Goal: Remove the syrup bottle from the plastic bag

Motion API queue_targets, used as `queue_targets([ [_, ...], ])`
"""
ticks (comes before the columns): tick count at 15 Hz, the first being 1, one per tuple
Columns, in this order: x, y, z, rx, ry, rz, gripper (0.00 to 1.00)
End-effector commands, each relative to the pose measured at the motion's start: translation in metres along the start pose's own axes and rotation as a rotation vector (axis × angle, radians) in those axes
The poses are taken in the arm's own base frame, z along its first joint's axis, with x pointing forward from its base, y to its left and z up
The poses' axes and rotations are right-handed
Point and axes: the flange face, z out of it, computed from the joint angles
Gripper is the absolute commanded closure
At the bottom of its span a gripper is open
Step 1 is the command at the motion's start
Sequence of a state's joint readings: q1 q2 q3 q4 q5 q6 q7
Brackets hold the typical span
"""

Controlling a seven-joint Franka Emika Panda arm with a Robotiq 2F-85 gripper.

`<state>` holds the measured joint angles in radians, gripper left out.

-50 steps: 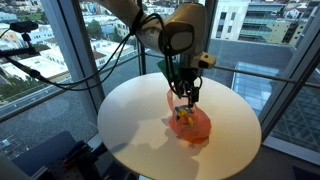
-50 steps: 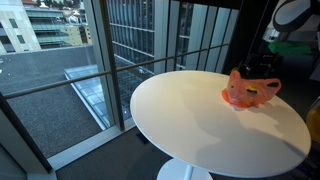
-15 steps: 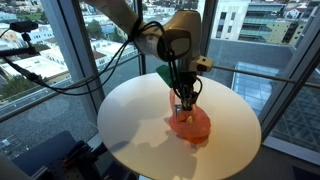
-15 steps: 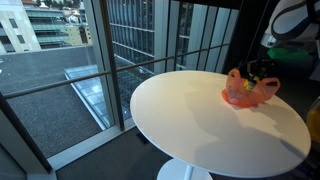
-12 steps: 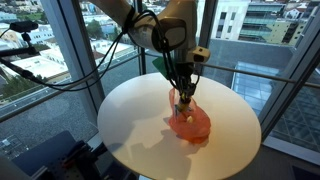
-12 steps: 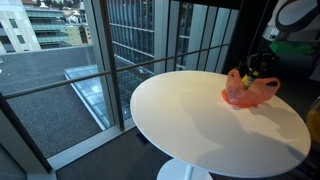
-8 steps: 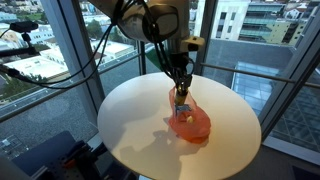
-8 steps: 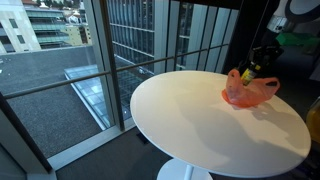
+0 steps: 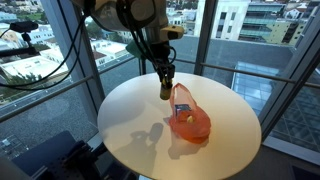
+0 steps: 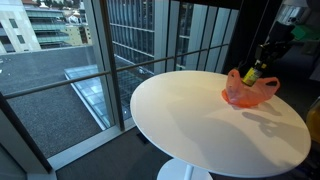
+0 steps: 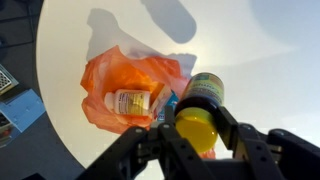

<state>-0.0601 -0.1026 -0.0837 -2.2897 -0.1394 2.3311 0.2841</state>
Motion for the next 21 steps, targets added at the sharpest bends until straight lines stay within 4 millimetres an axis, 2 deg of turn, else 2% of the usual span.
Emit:
queue_targets([
  [1, -0.024, -0.014, -0.002, 0.002, -0.017, -0.087, 0.80],
  [4, -0.032, -0.027, 0.017, -0.018, -0.045, -0.131, 0.80],
  [8, -0.039, -0.034, 0.044, -0.057, -0.087, -0.165, 0.80],
  [14, -0.040, -0.032, 0.084, -0.128, -0.091, -0.225, 0.80],
  [21, -0.037, -0.026, 0.120, -0.178, -0.040, -0.255, 0.80],
])
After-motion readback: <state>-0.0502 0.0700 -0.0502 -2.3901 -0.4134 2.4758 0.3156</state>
